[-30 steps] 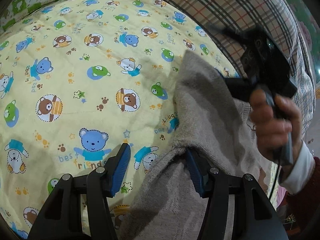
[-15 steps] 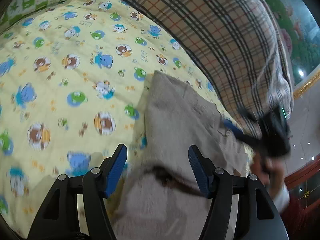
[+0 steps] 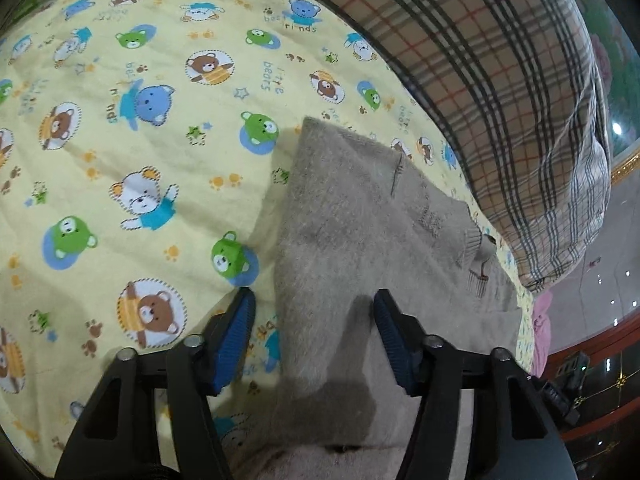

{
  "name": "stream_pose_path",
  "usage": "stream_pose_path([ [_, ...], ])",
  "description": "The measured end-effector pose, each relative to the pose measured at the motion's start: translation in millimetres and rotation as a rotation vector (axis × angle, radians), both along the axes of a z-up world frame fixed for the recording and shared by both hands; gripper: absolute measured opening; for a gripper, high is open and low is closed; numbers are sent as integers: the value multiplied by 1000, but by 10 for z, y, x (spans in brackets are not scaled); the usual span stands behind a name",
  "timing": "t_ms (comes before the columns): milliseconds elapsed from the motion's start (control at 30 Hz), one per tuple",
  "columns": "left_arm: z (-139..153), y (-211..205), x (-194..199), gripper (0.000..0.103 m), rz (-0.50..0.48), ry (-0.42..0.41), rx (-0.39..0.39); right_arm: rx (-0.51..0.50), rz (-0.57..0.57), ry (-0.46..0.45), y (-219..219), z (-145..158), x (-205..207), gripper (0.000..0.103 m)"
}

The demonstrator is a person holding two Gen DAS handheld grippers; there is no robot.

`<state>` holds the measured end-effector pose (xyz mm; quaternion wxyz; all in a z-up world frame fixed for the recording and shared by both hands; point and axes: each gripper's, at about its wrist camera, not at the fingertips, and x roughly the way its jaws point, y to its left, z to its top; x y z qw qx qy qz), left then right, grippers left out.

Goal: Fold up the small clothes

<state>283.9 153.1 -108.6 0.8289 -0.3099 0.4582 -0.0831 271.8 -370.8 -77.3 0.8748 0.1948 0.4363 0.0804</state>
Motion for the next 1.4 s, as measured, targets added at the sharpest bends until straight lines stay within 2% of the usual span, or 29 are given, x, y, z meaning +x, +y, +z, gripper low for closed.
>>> stream_pose_path([
  [33,-13,-9,15,40,-5,3,-3,-10,13,1,83,-7,26,66],
  [67,-25,-27,41,30,-9,6,-4,-18,26,4,145,-22,44,48],
  [100,-18,-45,60,27,-9,8,3,-28,48,15,196,-48,102,19],
  [133,25,-61,66,20,-2,-3,14,-34,68,27,257,-53,126,13],
  [167,95,-68,53,16,9,-34,19,-35,84,29,325,-48,99,12],
  [233,198,-68,-1,14,23,-85,28,-45,86,-39,375,95,38,12],
  [300,159,-98,13,14,25,-70,82,-70,73,-67,347,176,17,12],
  [400,-17,-101,59,15,41,-12,127,-132,89,-11,353,53,86,13],
  [500,48,-129,39,21,53,-18,177,-125,108,45,323,-35,100,20],
  [567,113,-147,-10,22,62,-26,210,-128,113,38,310,19,86,29],
  [600,142,-147,-50,22,70,-25,219,-138,121,30,294,52,72,30],
  [833,381,-53,-607,24,150,-25,187,-144,190,-10,178,254,-54,30],
  [933,447,-65,-925,28,156,-32,162,-157,202,-15,175,303,-134,36],
  [1067,432,-97,-1310,30,120,-16,126,-136,171,-7,147,343,-320,39],
  [1133,429,-125,-1493,31,96,-7,123,-107,118,1,96,332,-461,40],
  [1267,534,-176,-1890,42,27,-37,128,-58,29,49,19,215,-684,42],
  [1400,589,-106,-2229,46,-26,-38,129,-61,-4,81,110,149,-954,42],
])
